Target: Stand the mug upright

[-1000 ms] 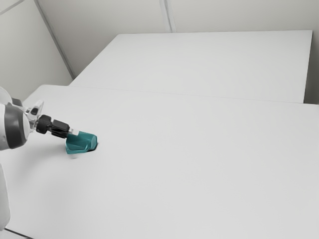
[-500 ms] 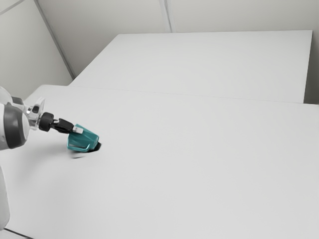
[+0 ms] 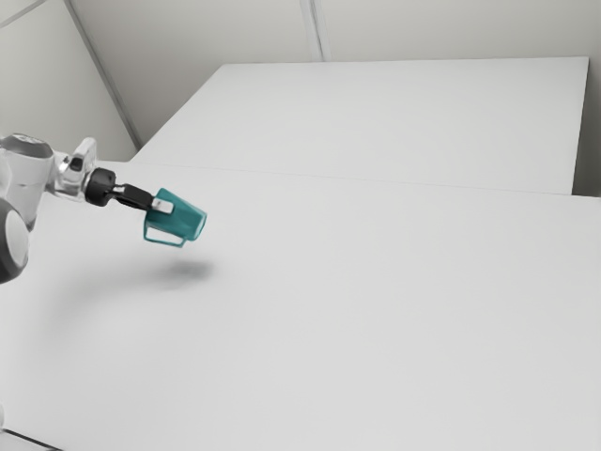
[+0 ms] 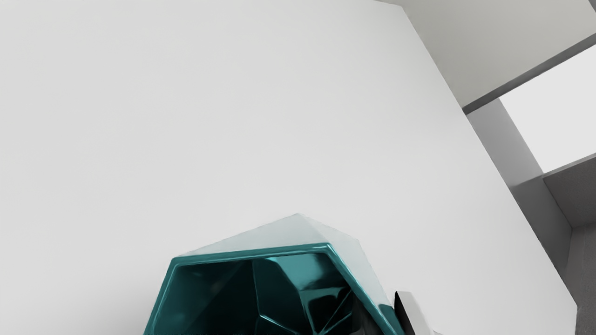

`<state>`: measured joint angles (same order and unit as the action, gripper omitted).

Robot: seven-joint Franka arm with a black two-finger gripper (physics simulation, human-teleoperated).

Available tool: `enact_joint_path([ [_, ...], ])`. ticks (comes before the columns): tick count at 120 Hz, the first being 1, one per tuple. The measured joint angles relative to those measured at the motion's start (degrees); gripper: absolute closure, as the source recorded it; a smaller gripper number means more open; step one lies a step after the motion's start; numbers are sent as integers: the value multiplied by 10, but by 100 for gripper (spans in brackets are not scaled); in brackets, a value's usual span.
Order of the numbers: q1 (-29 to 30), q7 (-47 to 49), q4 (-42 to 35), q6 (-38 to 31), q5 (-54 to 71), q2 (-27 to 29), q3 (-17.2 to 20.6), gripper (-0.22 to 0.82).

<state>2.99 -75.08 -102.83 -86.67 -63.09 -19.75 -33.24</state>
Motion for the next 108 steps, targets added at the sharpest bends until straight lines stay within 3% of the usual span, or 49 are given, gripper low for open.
enact_joint_path([
  [17,-11,39,-3,-70,113,45,65,78],
  [45,-14,114,-13,-181,281,69,139,78],
  [77,-49,201,-45,-271,397,94,172,78],
  [108,-76,279,-71,-335,466,104,176,78],
])
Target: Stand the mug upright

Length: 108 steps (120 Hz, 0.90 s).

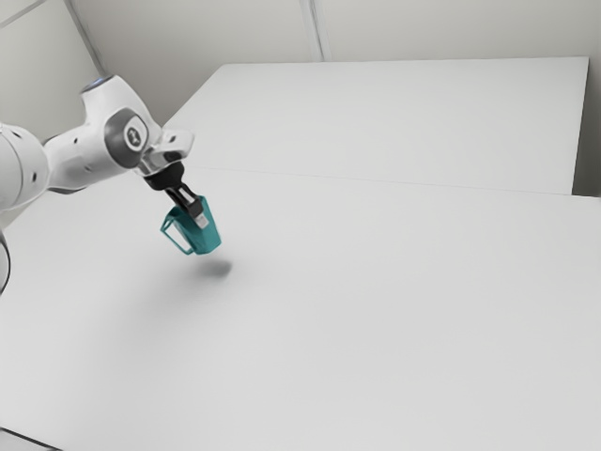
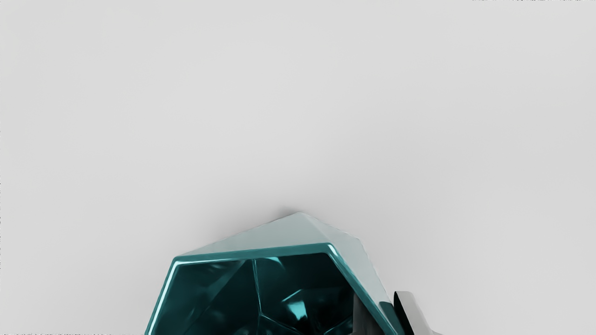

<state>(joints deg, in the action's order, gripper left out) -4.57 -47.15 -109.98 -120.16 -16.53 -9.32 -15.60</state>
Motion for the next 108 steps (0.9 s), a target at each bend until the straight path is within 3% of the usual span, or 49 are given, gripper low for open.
enact_joint_path([
  [108,-14,158,-12,-107,62,-59,30,78],
])
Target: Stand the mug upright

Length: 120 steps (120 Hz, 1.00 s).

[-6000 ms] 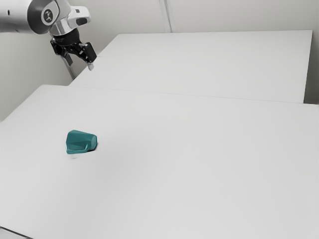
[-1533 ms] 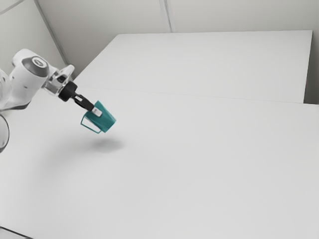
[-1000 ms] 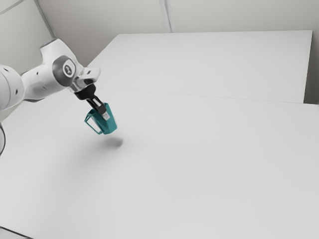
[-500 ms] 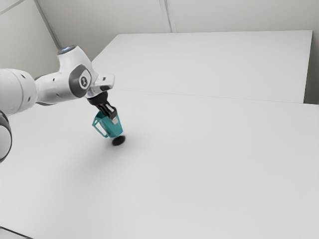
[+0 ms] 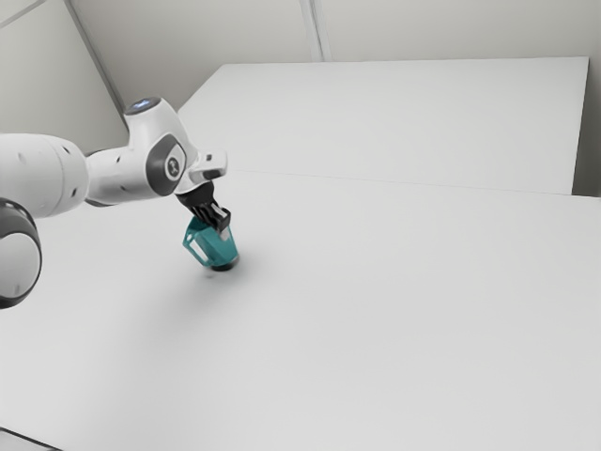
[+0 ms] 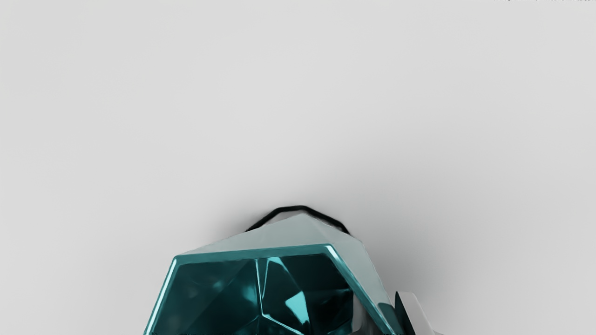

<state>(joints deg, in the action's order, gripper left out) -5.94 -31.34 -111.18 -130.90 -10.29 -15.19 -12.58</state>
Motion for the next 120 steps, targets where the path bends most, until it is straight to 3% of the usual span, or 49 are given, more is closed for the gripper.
enact_joint_path([
  [20,0,11,0,-6,-3,-5,1,74],
  [52,1,15,0,-8,-8,3,0,46],
  [92,-2,17,6,-2,13,67,-1,17],
  [120,3,19,69,51,62,103,-3,7],
])
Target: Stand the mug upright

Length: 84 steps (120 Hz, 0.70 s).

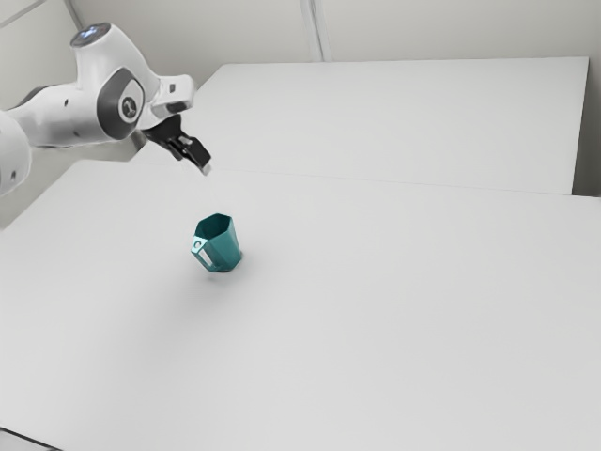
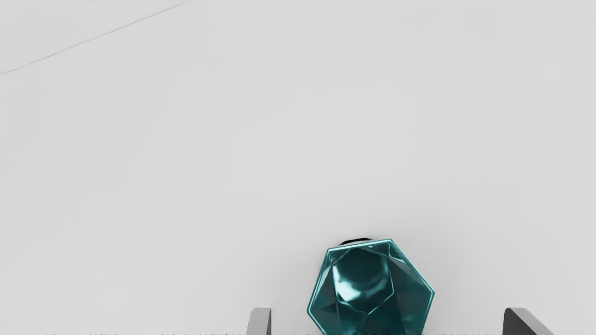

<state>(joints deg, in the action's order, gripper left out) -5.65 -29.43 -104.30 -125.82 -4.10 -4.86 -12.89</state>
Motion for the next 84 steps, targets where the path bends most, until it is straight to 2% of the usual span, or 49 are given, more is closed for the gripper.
enact_joint_path([
  [84,-35,63,126,197,110,59,-12,2],
])
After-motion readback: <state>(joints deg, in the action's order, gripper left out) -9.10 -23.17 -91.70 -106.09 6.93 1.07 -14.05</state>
